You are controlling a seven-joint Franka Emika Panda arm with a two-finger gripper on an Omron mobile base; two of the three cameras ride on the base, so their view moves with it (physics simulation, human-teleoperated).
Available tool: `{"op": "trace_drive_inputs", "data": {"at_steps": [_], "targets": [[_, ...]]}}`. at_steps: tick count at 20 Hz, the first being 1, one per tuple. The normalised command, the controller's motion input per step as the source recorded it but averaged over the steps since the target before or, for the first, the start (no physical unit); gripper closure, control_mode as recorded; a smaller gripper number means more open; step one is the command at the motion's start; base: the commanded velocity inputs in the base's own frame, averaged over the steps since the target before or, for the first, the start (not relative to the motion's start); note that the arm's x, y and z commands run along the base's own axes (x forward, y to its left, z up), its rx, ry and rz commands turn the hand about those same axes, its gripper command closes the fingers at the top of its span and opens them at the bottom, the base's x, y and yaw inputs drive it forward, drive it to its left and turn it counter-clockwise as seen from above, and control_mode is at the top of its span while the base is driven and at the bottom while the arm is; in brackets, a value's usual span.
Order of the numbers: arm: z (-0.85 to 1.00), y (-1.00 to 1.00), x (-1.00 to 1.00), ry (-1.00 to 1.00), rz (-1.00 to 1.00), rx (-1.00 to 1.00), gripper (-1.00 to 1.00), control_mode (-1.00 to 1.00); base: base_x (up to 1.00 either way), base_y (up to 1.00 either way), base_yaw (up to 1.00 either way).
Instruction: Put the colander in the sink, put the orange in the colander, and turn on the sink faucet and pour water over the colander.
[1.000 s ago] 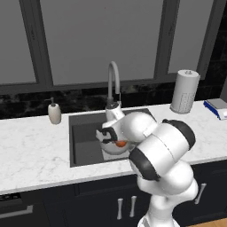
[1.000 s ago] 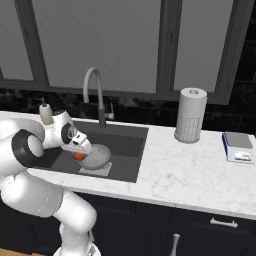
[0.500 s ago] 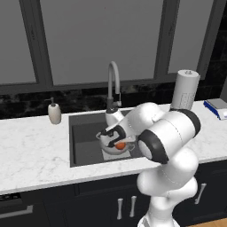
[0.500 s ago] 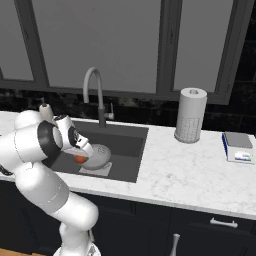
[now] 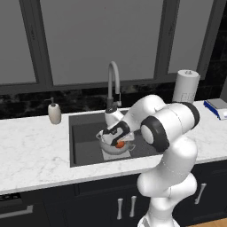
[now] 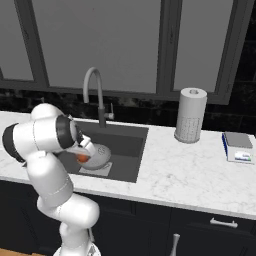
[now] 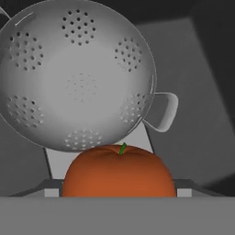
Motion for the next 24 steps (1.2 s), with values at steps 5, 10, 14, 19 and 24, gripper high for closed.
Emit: {"op": "trace_drive_inputs", "data": {"at_steps": [5,10,14,19,24], "targets": [[-0.35,0.00,0.07,0.00,0.00,0.00,1.00,-1.00,0.00,0.00,0.00],[-0.21,0.00,0.13,0.00,0.00,0.00,1.00,-1.00,0.00,0.00,0.00],[-0.01,0.00,0.21,0.00,0.00,0.00,1.00,-1.00,0.00,0.00,0.00],[0.00,0.00,0.41,0.00,0.00,0.00,1.00,-1.00,0.00,0.00,0.00],[-0.09,0.00,0.28,0.00,0.00,0.00,1.00,-1.00,0.00,0.00,0.00]]}}
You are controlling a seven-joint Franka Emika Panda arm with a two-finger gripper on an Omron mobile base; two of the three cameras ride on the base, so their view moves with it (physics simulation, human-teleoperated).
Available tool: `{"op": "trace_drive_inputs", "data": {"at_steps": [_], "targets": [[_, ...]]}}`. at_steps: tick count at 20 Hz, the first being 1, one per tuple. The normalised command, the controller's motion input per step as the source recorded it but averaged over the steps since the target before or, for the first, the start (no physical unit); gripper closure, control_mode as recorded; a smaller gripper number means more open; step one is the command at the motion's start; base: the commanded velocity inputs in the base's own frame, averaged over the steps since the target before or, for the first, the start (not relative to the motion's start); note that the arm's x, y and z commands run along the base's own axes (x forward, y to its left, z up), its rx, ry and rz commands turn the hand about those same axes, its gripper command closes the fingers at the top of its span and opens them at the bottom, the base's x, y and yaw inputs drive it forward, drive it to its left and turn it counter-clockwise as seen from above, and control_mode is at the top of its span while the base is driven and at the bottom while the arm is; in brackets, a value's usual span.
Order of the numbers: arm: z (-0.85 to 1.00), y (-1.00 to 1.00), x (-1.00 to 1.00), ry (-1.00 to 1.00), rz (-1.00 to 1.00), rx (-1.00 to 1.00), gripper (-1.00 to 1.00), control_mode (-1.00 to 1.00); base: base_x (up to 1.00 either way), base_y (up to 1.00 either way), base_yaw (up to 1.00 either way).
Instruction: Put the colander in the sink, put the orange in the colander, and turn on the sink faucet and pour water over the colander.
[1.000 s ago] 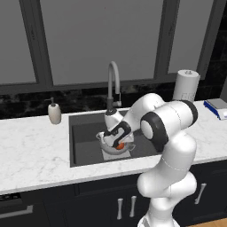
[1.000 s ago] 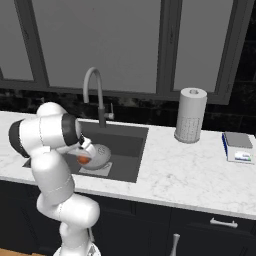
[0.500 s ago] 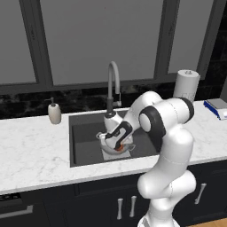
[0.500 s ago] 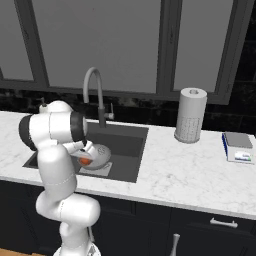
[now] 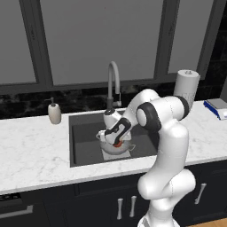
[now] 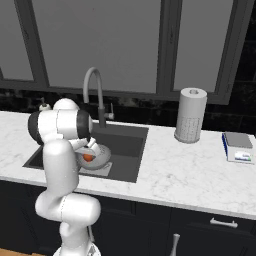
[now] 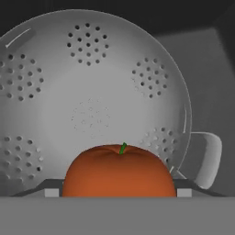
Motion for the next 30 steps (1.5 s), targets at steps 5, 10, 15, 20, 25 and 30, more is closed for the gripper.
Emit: {"op": "trace_drive_inputs", "data": {"at_steps": [5,10,15,20,25,30], "targets": [[-0.32,0.00,0.02,0.00,0.00,0.00,1.00,-1.00,0.00,0.00,0.00],[-0.27,0.00,0.00,0.00,0.00,0.00,1.00,-1.00,0.00,0.00,0.00],[-0.08,0.00,0.03,0.00,0.00,0.00,1.00,-1.00,0.00,0.00,0.00],[0.00,0.00,0.01,0.00,0.00,0.00,1.00,-1.00,0.00,0.00,0.00],[0.00,0.01,0.00,0.00,0.00,0.00,-1.00,-1.00,0.00,0.00,0.00],[0.00,0.00,0.00,0.00,0.00,0.00,-1.00,-1.00,0.00,0.00,0.00]]}}
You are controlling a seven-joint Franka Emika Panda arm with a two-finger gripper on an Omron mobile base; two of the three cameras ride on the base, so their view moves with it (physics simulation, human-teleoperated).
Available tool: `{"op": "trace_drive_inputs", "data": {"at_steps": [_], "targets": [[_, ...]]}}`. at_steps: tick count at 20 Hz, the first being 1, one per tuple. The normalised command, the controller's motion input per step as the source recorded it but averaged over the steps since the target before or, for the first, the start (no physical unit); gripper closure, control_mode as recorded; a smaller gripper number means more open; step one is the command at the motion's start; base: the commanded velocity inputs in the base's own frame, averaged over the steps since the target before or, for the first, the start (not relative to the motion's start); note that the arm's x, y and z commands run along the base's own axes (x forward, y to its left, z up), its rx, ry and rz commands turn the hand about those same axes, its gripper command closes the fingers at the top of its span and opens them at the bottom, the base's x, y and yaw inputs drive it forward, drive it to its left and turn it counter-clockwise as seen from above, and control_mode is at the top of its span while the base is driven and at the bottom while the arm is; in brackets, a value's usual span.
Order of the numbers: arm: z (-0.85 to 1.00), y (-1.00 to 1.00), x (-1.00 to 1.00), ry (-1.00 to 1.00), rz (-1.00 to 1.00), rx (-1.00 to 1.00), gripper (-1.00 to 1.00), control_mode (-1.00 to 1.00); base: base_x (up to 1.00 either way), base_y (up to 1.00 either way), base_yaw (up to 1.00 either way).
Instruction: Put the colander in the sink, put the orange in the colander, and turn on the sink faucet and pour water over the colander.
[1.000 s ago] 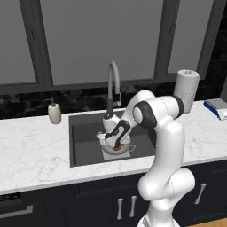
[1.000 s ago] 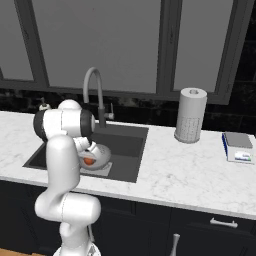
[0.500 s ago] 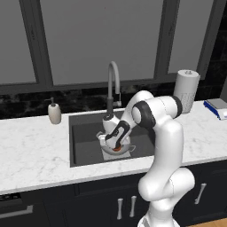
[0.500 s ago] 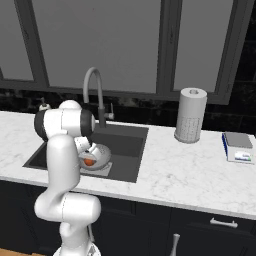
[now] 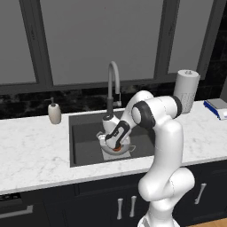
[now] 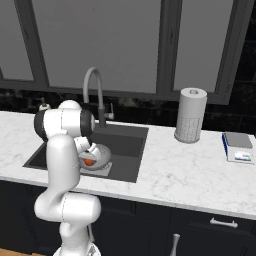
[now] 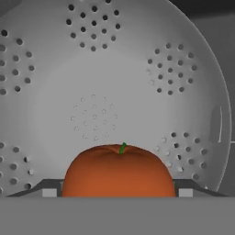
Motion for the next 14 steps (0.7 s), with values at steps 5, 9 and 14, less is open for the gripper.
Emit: {"op": "trace_drive_inputs", "data": {"at_steps": [5,9,14], "targets": [[0.00,0.00,0.00,0.00,0.00,0.00,-1.00,-1.00,0.00,0.00,0.00],[0.00,0.00,0.00,0.00,0.00,0.00,-1.00,-1.00,0.00,0.00,0.00],[0.04,-0.01,0.00,-0.02,0.00,0.00,-1.00,-1.00,0.00,0.00,0.00]]}}
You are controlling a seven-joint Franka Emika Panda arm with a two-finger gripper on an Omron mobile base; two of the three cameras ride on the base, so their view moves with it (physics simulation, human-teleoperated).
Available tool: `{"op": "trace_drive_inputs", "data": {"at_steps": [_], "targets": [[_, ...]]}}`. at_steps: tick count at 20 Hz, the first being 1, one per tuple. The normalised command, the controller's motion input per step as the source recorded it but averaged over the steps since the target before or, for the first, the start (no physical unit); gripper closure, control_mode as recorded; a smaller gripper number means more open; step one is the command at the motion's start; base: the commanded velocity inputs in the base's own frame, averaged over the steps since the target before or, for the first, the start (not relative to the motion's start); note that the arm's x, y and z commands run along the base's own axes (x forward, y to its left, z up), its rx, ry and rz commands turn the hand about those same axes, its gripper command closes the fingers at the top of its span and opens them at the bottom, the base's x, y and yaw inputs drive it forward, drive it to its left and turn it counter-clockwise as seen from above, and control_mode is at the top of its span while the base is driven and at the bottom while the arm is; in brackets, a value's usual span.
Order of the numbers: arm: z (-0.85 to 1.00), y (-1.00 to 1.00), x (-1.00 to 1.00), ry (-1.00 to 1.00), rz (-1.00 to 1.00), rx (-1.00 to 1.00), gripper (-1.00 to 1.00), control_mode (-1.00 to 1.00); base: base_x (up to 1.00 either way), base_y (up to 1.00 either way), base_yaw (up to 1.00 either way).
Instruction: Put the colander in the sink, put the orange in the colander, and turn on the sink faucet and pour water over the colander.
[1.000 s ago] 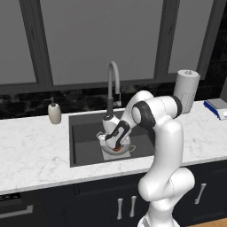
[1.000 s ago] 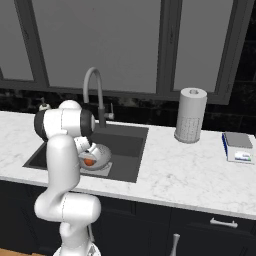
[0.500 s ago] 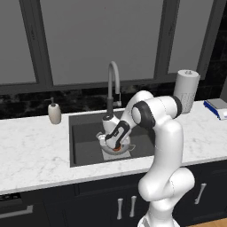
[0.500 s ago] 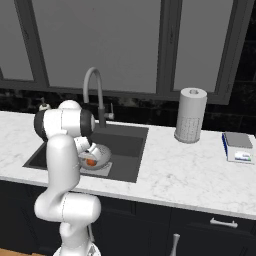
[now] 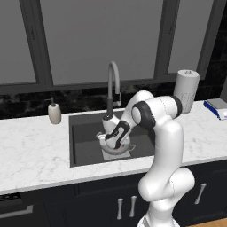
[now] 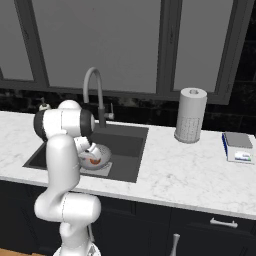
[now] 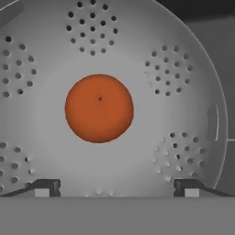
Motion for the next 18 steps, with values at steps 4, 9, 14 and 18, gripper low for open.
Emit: {"op": "trace_drive_inputs", "data": {"at_steps": [4,9,14,18], "targets": [[0.33,-0.12,0.00,0.00,0.00,0.00,-1.00,-1.00,0.00,0.00,0.00],[0.49,-0.17,-0.02,-0.01,0.01,0.00,-1.00,-1.00,0.00,0.00,0.00],[0.35,-0.34,-0.07,-0.08,0.06,0.01,-1.00,-1.00,0.00,0.00,0.00],[0.19,-0.58,0.00,-0.11,0.12,0.06,-1.00,-1.00,0.00,0.00,0.00]]}}
